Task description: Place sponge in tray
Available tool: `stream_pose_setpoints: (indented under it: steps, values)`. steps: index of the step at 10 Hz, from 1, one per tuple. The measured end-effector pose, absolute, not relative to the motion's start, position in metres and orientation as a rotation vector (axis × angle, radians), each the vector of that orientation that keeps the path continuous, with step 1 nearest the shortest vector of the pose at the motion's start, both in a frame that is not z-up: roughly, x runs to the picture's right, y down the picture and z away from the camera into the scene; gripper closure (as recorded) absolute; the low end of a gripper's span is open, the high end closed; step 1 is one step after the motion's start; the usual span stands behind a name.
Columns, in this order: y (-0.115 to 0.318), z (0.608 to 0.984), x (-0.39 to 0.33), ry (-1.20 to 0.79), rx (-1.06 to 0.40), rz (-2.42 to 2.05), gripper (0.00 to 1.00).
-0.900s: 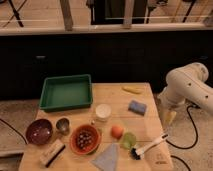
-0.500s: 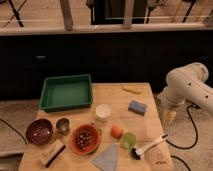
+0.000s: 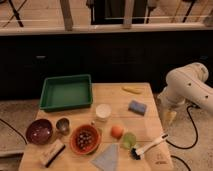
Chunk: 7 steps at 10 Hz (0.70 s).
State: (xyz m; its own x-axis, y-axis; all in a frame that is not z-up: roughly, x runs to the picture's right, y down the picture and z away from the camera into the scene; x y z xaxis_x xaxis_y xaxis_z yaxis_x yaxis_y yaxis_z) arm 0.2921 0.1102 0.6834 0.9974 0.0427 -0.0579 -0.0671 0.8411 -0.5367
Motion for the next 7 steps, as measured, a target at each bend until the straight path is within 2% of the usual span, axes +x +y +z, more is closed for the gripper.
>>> stream_pose_setpoints:
  steps: [3,7]
  values:
    - [0.112,0.722,0.277,0.009,-0.559,0.016,0.20]
    - [0.112,0.737,0.275,-0.017,-0.553,0.007,0.20]
